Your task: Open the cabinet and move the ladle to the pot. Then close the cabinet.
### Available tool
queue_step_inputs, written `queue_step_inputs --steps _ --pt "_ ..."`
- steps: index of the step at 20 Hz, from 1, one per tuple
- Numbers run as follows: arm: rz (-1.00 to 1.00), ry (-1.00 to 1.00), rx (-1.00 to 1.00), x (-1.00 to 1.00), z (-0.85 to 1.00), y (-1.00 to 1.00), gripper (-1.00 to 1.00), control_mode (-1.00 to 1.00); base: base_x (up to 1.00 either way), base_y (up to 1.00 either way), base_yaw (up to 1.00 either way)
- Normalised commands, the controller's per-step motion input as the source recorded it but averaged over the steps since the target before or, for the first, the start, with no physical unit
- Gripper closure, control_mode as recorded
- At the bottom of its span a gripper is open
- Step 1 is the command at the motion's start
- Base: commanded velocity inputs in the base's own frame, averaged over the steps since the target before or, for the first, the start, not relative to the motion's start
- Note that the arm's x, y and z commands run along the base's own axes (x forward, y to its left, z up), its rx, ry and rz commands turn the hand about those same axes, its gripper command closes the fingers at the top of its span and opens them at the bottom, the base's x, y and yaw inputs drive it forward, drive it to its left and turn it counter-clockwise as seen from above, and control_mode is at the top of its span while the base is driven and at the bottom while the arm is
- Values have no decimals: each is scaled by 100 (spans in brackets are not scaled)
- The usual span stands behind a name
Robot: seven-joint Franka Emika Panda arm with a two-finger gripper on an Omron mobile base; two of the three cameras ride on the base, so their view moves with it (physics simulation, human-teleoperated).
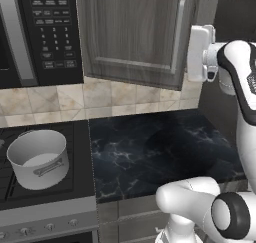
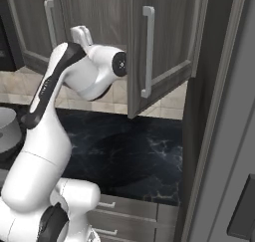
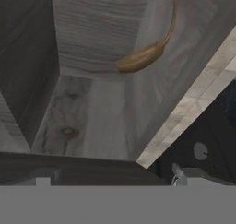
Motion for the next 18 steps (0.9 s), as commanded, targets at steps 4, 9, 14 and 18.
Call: queue_step_inputs --steps 4,9,14,18 --pt "24 0 0 -34 0 47 -100 -100 0 0 0" --pt "18 0 0 -4 0 76 -100 -100 0 0 0" --pt "13 0 0 0 0 72 -100 -100 0 0 0" --pt "11 0 0 -1 0 62 -100 -100 0 0 0"
